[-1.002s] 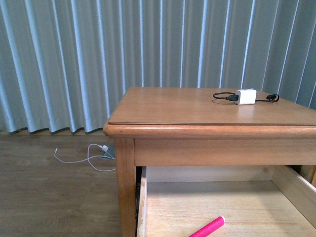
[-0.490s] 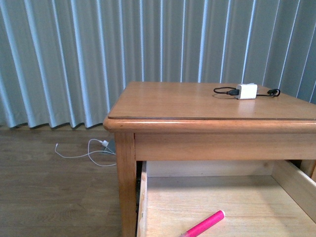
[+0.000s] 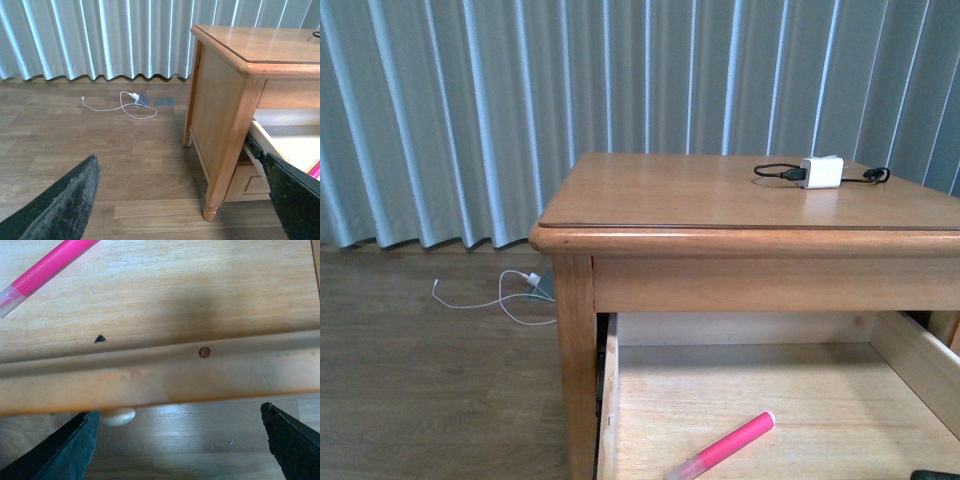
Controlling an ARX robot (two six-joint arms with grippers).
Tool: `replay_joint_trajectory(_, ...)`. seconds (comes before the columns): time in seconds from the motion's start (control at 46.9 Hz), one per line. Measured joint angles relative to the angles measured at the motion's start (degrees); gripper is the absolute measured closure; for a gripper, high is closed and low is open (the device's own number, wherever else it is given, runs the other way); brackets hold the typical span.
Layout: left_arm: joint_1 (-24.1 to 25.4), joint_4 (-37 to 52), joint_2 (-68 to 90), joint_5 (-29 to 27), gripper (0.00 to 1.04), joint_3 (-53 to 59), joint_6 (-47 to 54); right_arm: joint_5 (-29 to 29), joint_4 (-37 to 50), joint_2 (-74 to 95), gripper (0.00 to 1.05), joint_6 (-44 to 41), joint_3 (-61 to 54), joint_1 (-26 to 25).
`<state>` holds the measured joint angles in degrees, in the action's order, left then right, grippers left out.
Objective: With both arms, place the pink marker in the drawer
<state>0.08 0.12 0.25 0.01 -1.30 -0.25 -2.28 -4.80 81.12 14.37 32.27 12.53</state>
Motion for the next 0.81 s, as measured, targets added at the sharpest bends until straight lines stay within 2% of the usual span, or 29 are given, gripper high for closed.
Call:
replay_joint_trajectory(0.341,0.0,0.0,0.0,0.0,0.06,0.0,0.0,-2.4,5.4,11.0,0.09,1.0,9.1,0.2)
replay_joint_trajectory(0.64,0.0,0.0,0.0,0.0,0.06,0.0,0.0,0.3,16.0,19.8,0.09,2.4,16.1,0.7)
replay_joint_trajectory(0.81,0.0,0.0,0.0,0.0,0.06,0.0,0.0,0.9,20.1,23.8,0.09,0.5,17.6,0.9)
